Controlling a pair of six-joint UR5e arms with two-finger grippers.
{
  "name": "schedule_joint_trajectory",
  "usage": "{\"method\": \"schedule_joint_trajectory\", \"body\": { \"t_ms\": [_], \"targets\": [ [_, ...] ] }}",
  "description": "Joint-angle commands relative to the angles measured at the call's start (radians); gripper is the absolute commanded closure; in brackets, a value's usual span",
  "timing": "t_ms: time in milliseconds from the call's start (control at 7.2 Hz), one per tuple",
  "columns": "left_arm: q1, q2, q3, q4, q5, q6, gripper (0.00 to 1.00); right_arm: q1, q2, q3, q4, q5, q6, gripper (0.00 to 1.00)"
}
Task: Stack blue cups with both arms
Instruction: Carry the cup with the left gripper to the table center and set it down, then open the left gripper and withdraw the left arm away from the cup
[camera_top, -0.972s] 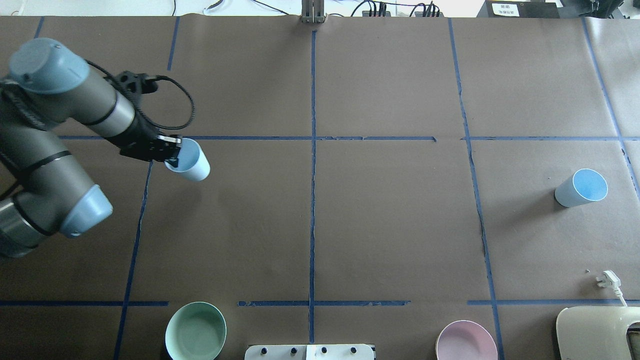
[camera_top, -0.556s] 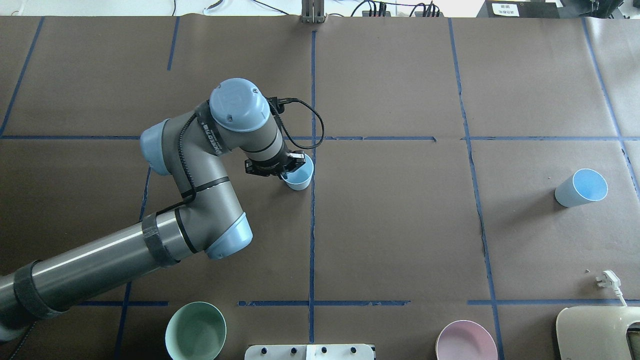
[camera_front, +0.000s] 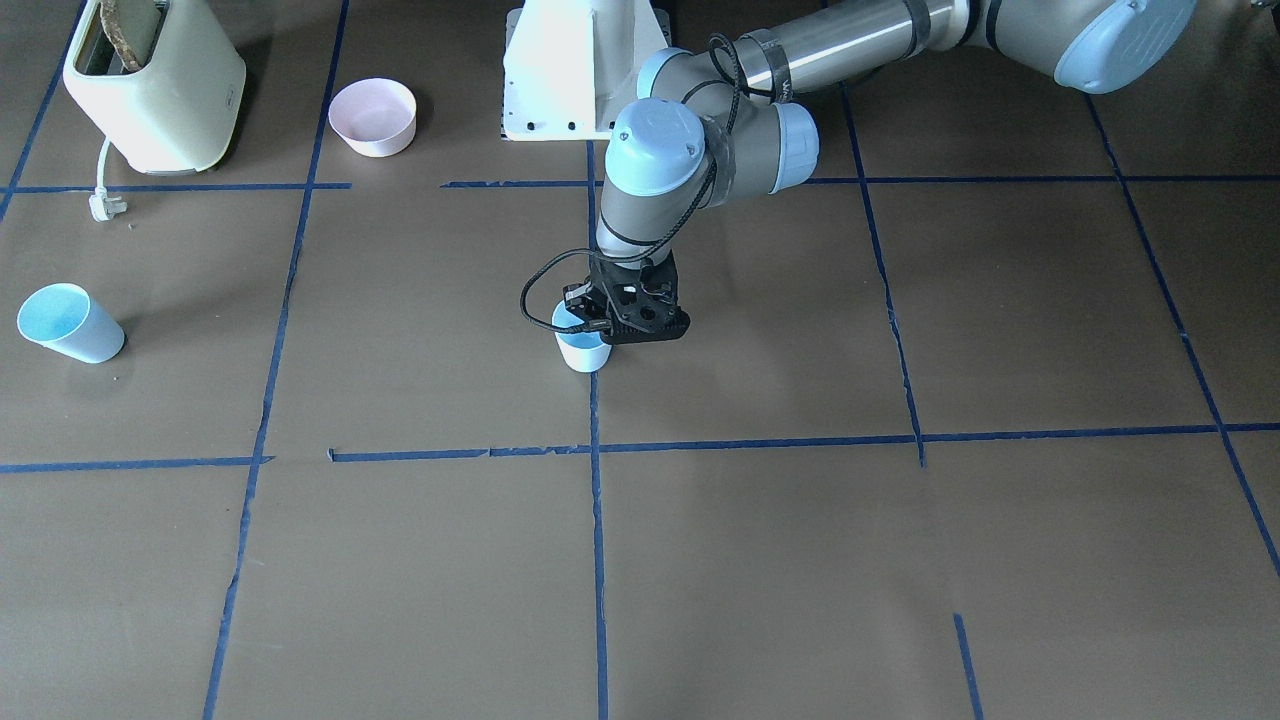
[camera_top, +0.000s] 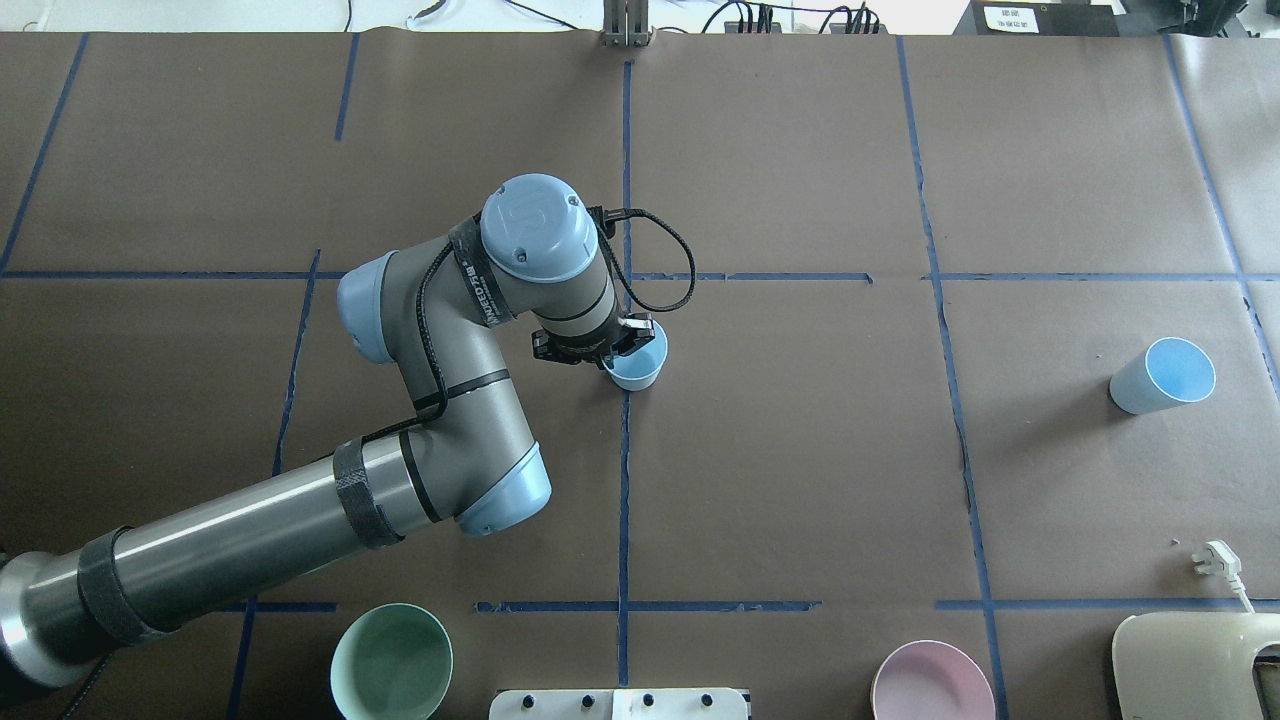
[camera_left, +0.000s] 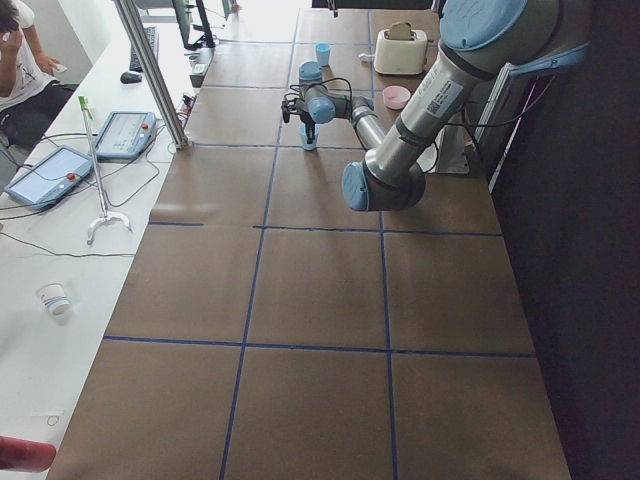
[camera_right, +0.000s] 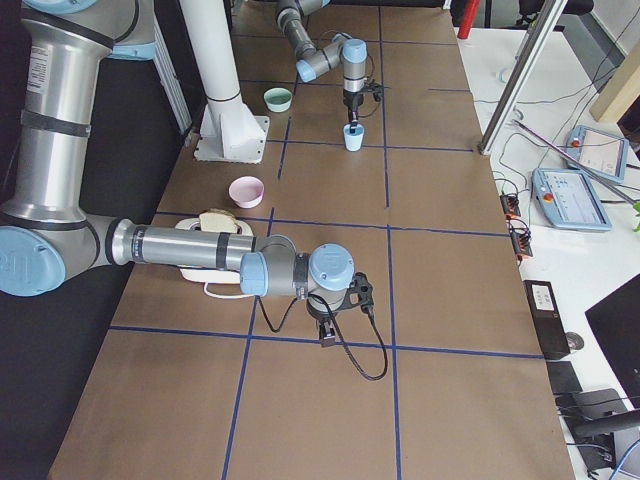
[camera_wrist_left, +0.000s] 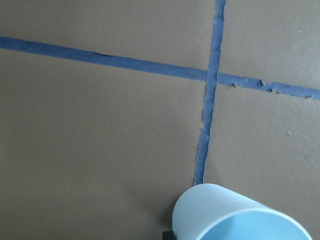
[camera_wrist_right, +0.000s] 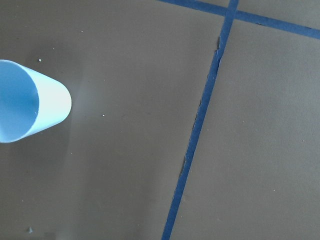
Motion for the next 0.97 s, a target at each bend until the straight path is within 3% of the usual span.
{"method": "schedule_joint_trajectory", "body": {
  "t_ms": [0, 278, 417, 694, 833],
  "targets": [
    [0.002, 0.004, -0.005, 0.004, -0.001, 0.032, 0.0, 0.0, 0.0, 0.0, 0.0, 0.0, 0.0, 0.0],
    [-0.053, 0.012, -0.083, 0.157, -0.039, 0.175, 0.0, 0.0, 0.003, 0.002, 0.009, 0.0, 0.0, 0.0],
    [-0.12, 0.076, -0.19, 0.241, -0.121, 0.287, 0.0, 0.0, 0.002, 0.002, 0.02, -0.002, 0.0, 0.0],
    [-0.316, 0.308, -0.347, 0.253, -0.269, 0.595, 0.0, 0.0, 0.003, 0.005, 0.028, -0.002, 0.0, 0.0],
    [-0.44, 0.41, -0.35, 0.251, -0.327, 0.835, 0.0, 0.0, 0.003, 0.005, 0.041, -0.002, 0.012, 0.0]
  ]
}}
